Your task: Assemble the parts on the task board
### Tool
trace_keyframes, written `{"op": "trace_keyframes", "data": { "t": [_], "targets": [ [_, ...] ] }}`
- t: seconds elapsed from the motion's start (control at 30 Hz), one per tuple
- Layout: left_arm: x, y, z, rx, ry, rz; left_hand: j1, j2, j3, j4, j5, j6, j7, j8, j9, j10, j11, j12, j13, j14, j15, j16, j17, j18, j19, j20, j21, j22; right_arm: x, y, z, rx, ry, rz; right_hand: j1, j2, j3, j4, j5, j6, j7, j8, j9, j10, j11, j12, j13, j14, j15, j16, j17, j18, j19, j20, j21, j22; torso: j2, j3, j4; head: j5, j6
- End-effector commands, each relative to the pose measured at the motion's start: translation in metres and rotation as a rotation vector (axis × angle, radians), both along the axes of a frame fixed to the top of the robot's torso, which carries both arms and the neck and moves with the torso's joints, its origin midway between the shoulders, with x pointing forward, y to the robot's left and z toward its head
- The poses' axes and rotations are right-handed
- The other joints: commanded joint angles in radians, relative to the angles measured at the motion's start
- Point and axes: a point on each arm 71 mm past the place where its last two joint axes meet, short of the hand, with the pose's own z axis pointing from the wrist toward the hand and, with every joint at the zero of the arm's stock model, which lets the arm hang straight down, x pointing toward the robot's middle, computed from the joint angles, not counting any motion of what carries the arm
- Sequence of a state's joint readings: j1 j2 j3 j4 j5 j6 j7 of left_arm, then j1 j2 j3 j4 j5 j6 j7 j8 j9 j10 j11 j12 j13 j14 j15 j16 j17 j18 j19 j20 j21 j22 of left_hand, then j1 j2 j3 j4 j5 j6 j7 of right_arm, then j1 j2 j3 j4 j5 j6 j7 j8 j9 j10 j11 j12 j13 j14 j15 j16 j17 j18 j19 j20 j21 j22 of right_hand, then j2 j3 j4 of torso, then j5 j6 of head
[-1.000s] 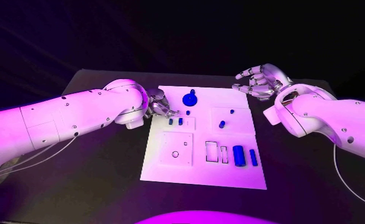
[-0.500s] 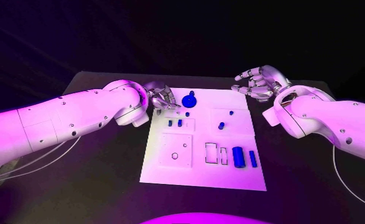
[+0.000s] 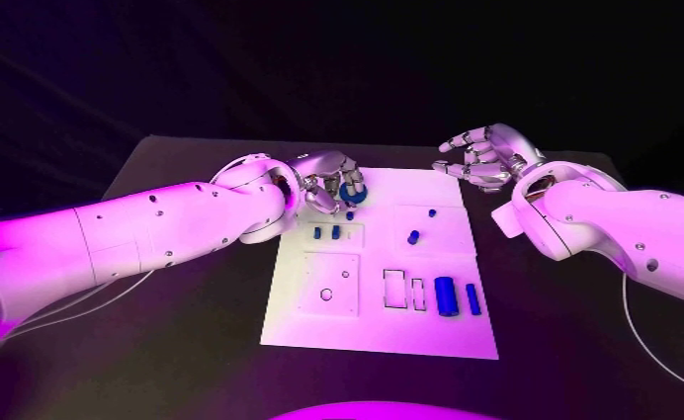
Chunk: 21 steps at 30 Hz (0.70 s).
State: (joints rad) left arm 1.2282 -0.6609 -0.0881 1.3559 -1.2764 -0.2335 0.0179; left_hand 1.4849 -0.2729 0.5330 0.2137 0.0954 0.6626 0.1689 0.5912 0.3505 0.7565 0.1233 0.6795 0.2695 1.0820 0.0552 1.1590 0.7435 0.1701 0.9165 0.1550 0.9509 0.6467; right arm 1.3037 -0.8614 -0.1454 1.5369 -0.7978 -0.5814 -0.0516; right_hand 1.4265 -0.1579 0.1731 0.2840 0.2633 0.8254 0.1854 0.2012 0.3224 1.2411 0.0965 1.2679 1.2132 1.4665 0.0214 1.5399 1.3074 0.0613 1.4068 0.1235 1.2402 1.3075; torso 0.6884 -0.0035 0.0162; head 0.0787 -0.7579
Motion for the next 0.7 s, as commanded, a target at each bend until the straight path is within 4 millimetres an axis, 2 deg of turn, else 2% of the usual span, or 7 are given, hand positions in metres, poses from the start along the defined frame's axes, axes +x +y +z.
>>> {"op": "trace_keyframes", "data": {
  "t": [0.03, 0.3, 0.43, 0.7],
  "targets": [
    [-0.002, -0.007, -0.003, 0.116, -0.065, -0.094, -0.010, -0.010, -0.003, -0.003, -0.004, 0.016, -0.002, -0.014, -0.015, 0.006, -0.001, -0.011, -0.013, 0.024, -0.002, 0.030, 0.026, 0.014, 0.003, -0.003, 0.009, 0.004, -0.001, 0.002, 0.001, -0.001, -0.014, 0.020, -0.003, -0.003, 0.007, 0.001, 0.005, -0.005, -0.003, 0.004, -0.001, -0.006, 0.000, -0.003, -0.001, 0.082, 0.000, -0.005, 0.177, 0.016, -0.007, 0.001, -0.006, 0.050, 0.001, 0.0001, -0.0010, -0.002, 0.001],
    [0.002, -0.011, -0.011, 0.211, -0.048, -0.096, -0.015, -0.009, -0.004, -0.011, -0.003, 0.064, -0.009, -0.033, -0.044, 0.034, -0.003, -0.018, -0.038, 0.087, -0.004, 0.110, 0.097, 0.014, 0.017, -0.005, 0.034, 0.020, -0.001, 0.003, 0.001, -0.001, -0.015, 0.021, -0.002, -0.003, 0.008, 0.001, 0.006, -0.004, -0.003, 0.005, -0.001, -0.005, 0.000, -0.003, -0.001, 0.081, -0.001, -0.006, 0.175, 0.016, -0.008, 0.000, -0.008, 0.049, 0.001, 0.0009, -0.0018, -0.005, -0.002],
    [0.004, -0.013, -0.014, 0.253, -0.032, -0.089, -0.022, -0.013, -0.008, -0.010, -0.003, 0.070, -0.007, -0.040, -0.050, 0.033, -0.002, -0.024, -0.044, 0.088, -0.003, 0.116, 0.093, 0.014, 0.018, -0.005, 0.038, 0.023, -0.001, 0.003, 0.001, -0.001, -0.014, 0.022, -0.002, -0.003, 0.009, 0.001, 0.006, -0.004, -0.003, 0.005, -0.002, -0.006, 0.000, -0.004, -0.002, 0.081, -0.001, -0.007, 0.174, 0.017, -0.010, 0.000, -0.011, 0.047, 0.001, 0.0018, -0.0010, -0.007, -0.003],
    [0.008, -0.016, -0.017, 0.286, -0.018, -0.082, -0.017, -0.004, 0.005, -0.014, 0.000, 0.098, -0.005, -0.053, -0.063, 0.053, -0.006, -0.031, -0.056, 0.099, -0.005, 0.138, 0.103, 0.015, 0.020, -0.006, 0.049, 0.031, -0.001, 0.004, 0.001, 0.000, -0.015, 0.023, -0.002, -0.003, 0.009, 0.001, 0.006, -0.004, -0.003, 0.005, -0.002, -0.006, 0.000, -0.004, -0.002, 0.081, -0.001, -0.007, 0.174, 0.017, -0.010, 0.000, -0.011, 0.047, 0.001, 0.0005, -0.0009, -0.009, -0.005]
  ]
}}
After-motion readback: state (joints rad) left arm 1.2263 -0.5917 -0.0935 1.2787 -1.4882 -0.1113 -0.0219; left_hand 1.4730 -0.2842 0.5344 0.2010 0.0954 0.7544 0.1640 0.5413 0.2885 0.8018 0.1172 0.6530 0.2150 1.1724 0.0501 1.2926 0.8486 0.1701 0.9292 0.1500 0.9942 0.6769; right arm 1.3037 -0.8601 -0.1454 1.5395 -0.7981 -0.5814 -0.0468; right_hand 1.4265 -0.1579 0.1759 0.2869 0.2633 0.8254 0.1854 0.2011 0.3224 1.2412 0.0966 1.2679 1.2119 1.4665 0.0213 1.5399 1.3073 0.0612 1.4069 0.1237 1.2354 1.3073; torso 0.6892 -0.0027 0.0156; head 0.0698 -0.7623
